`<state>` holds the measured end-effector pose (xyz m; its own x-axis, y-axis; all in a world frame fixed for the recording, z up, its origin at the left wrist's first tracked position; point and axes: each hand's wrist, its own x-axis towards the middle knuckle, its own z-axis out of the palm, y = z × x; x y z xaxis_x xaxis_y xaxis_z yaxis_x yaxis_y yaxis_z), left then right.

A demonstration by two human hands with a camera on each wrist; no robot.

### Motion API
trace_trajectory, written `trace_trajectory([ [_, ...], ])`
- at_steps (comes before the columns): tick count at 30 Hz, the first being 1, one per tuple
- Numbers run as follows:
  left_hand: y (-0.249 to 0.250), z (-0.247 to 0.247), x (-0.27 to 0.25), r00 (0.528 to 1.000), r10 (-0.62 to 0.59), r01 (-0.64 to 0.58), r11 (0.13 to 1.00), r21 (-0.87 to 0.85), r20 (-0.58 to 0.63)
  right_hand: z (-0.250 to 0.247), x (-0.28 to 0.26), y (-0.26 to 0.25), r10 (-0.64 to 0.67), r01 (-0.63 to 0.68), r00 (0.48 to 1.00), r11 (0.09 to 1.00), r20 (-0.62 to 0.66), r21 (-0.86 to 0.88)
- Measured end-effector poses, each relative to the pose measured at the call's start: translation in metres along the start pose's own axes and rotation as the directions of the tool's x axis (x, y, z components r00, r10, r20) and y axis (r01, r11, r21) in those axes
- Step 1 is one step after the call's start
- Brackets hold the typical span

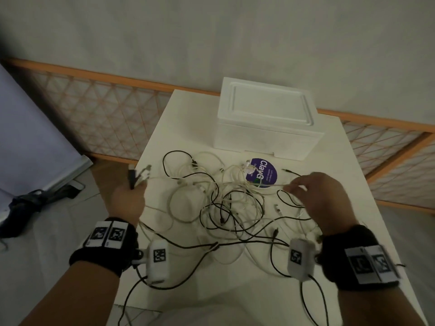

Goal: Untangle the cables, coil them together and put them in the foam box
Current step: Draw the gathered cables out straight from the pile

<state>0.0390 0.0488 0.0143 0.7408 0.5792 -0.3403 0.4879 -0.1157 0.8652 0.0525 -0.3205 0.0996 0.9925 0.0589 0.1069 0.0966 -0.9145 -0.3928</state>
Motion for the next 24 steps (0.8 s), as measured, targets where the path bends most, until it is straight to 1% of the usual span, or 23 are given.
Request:
trace_trajectory([
  [1,0.010,0.008,-0.012,0.994,0.109,-0.110,0.990,0.092,0.018,0.008,0.000,-0.009,-0.043,0.044,0.998,0.998,0.043,-0.036],
  [2,0.021,0.017,-0.028,0.971,0.227,-0.235,0.967,0.104,0.079,0.016,0.000,-0.019,-0.082,0.089,0.992,0.994,0.092,-0.066],
  [3,0.032,0.026,-0.045,0.933,0.314,-0.331,0.941,0.075,0.173,0.022,-0.001,-0.032,-0.124,0.136,0.984,0.986,0.131,-0.092],
  [4,0.045,0.034,-0.064,0.877,0.392,-0.420,0.906,0.049,0.280,0.029,-0.002,-0.045,-0.182,0.198,0.972,0.974,0.147,-0.107],
  [5,0.053,0.043,-0.079,0.806,0.448,-0.503,0.863,0.049,0.387,0.034,-0.004,-0.058,-0.259,0.275,0.956,0.955,0.140,-0.111],
  [6,0.060,0.051,-0.091,0.731,0.469,-0.562,0.826,0.046,0.496,0.038,-0.005,-0.070,-0.337,0.349,0.934,0.931,0.118,-0.103],
  [7,0.064,0.059,-0.100,0.675,0.463,-0.579,0.815,0.023,0.575,0.041,-0.006,-0.080,-0.397,0.405,0.913,0.910,0.092,-0.088],
  [8,0.065,0.064,-0.106,0.638,0.434,-0.556,0.831,-0.010,0.636,0.042,-0.007,-0.086,-0.432,0.436,0.900,0.897,0.059,-0.070],
  [9,0.066,0.067,-0.110,0.625,0.385,-0.495,0.868,-0.036,0.679,0.041,-0.006,-0.087,-0.449,0.450,0.893,0.891,0.034,-0.057],
  [11,0.063,0.069,-0.115,0.610,0.269,-0.328,0.942,-0.071,0.746,0.037,-0.003,-0.080,-0.432,0.432,0.902,0.901,0.003,-0.042],
  [12,0.060,0.070,-0.114,0.604,0.239,-0.305,0.951,-0.056,0.760,0.033,-0.002,-0.074,-0.411,0.411,0.912,0.911,0.008,-0.034],
  [13,0.056,0.071,-0.112,0.614,0.233,-0.333,0.943,-0.020,0.754,0.029,-0.001,-0.068,-0.386,0.387,0.922,0.921,0.027,-0.036],
  [14,0.051,0.072,-0.106,0.646,0.243,-0.372,0.928,0.020,0.723,0.026,0.000,-0.060,-0.356,0.358,0.933,0.933,0.047,-0.040],
  [15,0.046,0.071,-0.098,0.699,0.249,-0.378,0.924,0.051,0.670,0.021,0.000,-0.053,-0.314,0.317,0.947,0.948,0.068,-0.038],
  [16,0.040,0.069,-0.088,0.750,0.239,-0.343,0.938,0.054,0.617,0.016,-0.001,-0.045,-0.265,0.268,0.962,0.963,0.071,-0.040],
  [17,0.035,0.065,-0.079,0.791,0.207,-0.273,0.961,0.030,0.576,0.010,-0.002,-0.035,-0.210,0.212,0.977,0.975,0.045,-0.058],
  [18,0.031,0.060,-0.070,0.814,0.171,-0.196,0.981,-0.015,0.555,0.005,-0.003,-0.023,-0.155,0.154,0.988,0.984,-0.007,-0.094],
  [20,0.024,0.050,-0.060,0.825,0.116,-0.074,0.992,-0.098,0.553,-0.007,-0.006,0.004,-0.036,0.019,0.992,0.990,-0.120,-0.136],
  [21,0.022,0.046,-0.059,0.832,0.102,-0.029,0.990,-0.141,0.545,-0.012,-0.008,0.017,0.037,-0.058,0.987,0.989,-0.155,-0.135],
  [22,0.022,0.043,-0.059,0.843,0.094,0.007,0.983,-0.186,0.530,-0.016,-0.011,0.029,0.111,-0.136,0.980,0.979,-0.166,-0.150],
  [24,0.024,0.043,-0.061,0.878,0.066,0.071,0.962,-0.265,0.475,-0.022,-0.017,0.044,0.228,-0.265,0.960,0.924,-0.162,-0.276],
])
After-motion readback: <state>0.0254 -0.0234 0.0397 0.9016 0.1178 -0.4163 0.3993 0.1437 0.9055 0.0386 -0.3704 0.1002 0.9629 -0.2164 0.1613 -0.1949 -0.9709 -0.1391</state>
